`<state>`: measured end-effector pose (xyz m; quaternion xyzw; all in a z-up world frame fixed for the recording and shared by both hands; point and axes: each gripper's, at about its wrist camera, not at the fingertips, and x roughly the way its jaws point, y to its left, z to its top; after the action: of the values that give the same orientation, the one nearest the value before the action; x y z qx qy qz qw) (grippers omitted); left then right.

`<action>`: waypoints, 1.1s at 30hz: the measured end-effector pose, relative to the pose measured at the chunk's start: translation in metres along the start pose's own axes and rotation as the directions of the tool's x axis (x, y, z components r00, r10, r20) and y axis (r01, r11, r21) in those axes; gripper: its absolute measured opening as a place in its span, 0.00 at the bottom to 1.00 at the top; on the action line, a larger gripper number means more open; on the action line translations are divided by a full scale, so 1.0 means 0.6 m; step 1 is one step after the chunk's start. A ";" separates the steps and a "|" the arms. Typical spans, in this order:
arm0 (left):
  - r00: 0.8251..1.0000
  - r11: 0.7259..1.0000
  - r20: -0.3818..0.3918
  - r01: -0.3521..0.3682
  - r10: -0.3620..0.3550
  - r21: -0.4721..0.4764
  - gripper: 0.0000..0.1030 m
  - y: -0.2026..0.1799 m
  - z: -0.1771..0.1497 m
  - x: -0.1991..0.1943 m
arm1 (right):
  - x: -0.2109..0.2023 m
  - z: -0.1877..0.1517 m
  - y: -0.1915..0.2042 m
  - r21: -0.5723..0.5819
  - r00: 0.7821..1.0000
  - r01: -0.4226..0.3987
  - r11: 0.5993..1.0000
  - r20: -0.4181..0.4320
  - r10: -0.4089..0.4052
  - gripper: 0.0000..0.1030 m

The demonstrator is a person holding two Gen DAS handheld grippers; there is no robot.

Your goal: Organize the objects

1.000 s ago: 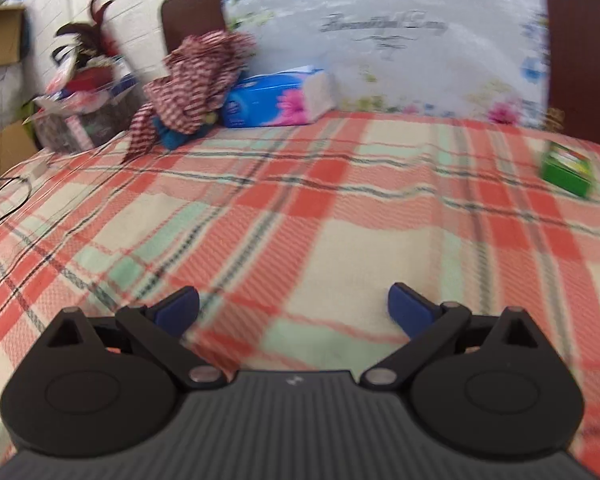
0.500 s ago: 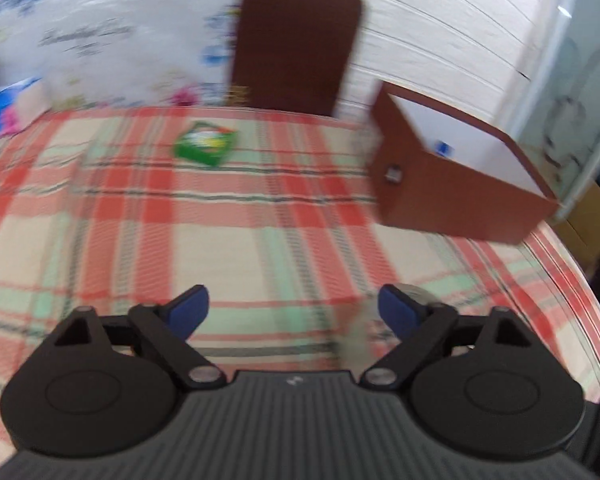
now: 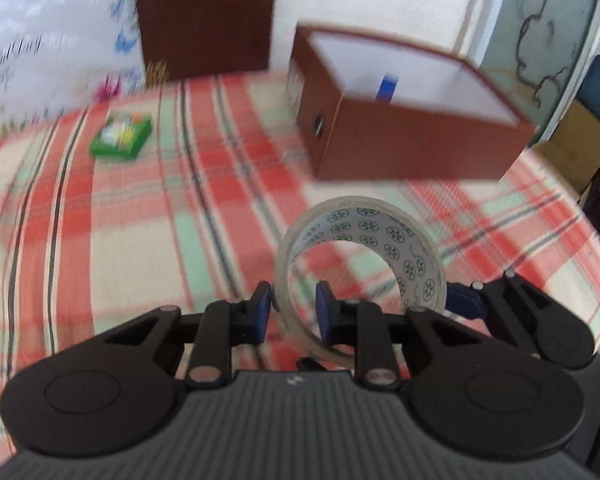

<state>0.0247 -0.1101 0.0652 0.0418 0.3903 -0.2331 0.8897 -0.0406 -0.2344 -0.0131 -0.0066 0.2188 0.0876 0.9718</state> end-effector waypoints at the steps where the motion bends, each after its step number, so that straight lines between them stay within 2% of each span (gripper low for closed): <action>1: 0.999 1.000 0.032 0.011 -0.011 0.010 0.25 -0.008 0.021 -0.008 | -0.007 0.011 -0.008 0.000 0.999 0.024 1.000 0.042 -0.024 0.82; 5: 0.988 0.997 0.150 0.037 -0.048 0.074 0.25 -0.057 0.108 -0.017 | -0.015 0.055 -0.053 0.010 0.974 0.136 0.991 0.181 -0.135 0.82; 8: 0.981 0.991 0.182 0.044 -0.067 0.129 0.27 -0.097 0.171 0.006 | 0.000 0.087 -0.103 0.032 0.958 0.192 0.981 0.212 -0.194 0.82; 9: 0.979 0.988 0.188 0.048 -0.076 0.149 0.30 -0.110 0.192 0.019 | 0.007 0.097 -0.122 0.043 0.952 0.207 0.977 0.220 -0.211 0.82; 11: 0.977 0.982 0.190 0.061 -0.095 0.177 0.42 -0.135 0.225 0.047 | 0.027 0.113 -0.156 0.052 0.936 0.251 0.966 0.240 -0.256 0.81; 12: 0.980 0.982 0.180 0.058 -0.090 0.180 0.59 -0.144 0.239 0.066 | 0.044 0.119 -0.172 0.047 0.925 0.291 0.956 0.242 -0.294 0.84; 13: 0.982 0.984 0.180 0.023 -0.055 0.178 0.69 -0.151 0.248 0.082 | 0.064 0.123 -0.187 0.038 0.915 0.337 0.941 0.222 -0.337 0.88; 14: 0.982 0.983 0.190 -0.036 0.001 0.180 0.69 -0.156 0.250 0.099 | 0.085 0.126 -0.201 0.029 0.908 0.381 0.924 0.180 -0.379 0.89; 15: 0.980 0.978 0.194 -0.085 0.047 0.189 0.69 -0.160 0.248 0.111 | 0.096 0.126 -0.214 0.037 0.905 0.400 0.916 0.144 -0.401 0.86; 16: 0.979 0.976 0.194 -0.100 0.062 0.191 0.69 -0.158 0.244 0.118 | 0.096 0.122 -0.226 0.066 0.907 0.396 0.916 0.128 -0.401 0.86; 19: 0.982 0.980 0.182 -0.082 0.048 0.184 0.70 -0.140 0.216 0.126 | 0.063 0.095 -0.242 0.171 0.912 0.349 0.921 0.166 -0.376 0.87; 21: 0.983 0.980 0.174 -0.090 0.059 0.177 0.70 -0.129 0.199 0.127 | 0.037 0.077 -0.229 0.177 0.891 0.370 0.912 0.209 -0.402 0.88; 23: 0.981 0.981 0.185 -0.090 0.057 0.172 0.71 -0.123 0.182 0.115 | 0.014 0.059 -0.216 0.210 0.882 0.374 0.904 0.222 -0.416 0.90; 27: 0.980 0.988 0.196 -0.055 0.026 0.141 0.72 -0.105 0.149 0.080 | -0.009 0.030 -0.187 0.260 0.899 0.330 0.907 0.207 -0.386 0.91; 30: 0.983 0.994 0.181 -0.050 0.031 0.100 0.73 -0.079 0.122 0.064 | 0.011 0.012 -0.162 0.258 0.931 0.294 0.920 0.142 -0.337 0.90; 33: 0.987 0.995 0.144 -0.082 0.071 0.066 0.74 -0.046 0.089 0.063 | 0.023 0.006 -0.143 0.259 0.956 0.252 0.932 0.085 -0.282 0.89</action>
<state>0.0703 -0.1628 0.0783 0.0718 0.3157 -0.2150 0.9214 -0.0117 -0.3163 -0.0179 0.0889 0.1657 -0.0729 0.9795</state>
